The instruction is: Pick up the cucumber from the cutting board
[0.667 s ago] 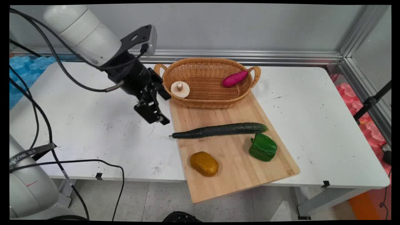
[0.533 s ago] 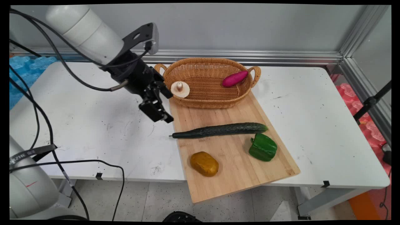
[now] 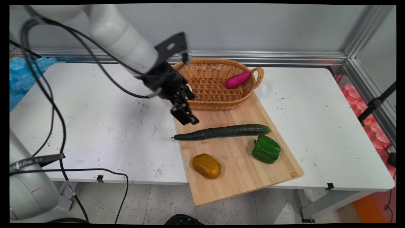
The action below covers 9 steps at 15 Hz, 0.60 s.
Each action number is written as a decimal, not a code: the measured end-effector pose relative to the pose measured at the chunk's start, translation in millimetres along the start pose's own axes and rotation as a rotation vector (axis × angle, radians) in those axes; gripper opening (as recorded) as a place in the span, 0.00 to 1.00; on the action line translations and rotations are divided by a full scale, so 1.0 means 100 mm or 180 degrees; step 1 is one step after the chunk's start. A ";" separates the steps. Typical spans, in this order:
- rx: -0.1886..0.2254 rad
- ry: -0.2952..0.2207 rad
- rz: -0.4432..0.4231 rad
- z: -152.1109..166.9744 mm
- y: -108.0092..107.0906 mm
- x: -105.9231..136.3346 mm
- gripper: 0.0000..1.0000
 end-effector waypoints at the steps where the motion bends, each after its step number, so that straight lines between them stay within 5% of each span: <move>1: 0.0007 -0.0022 -0.0002 0.10 0.00 0.05 1.00; 9: 0.0033 -0.0215 -0.0022 0.87 0.04 0.36 1.00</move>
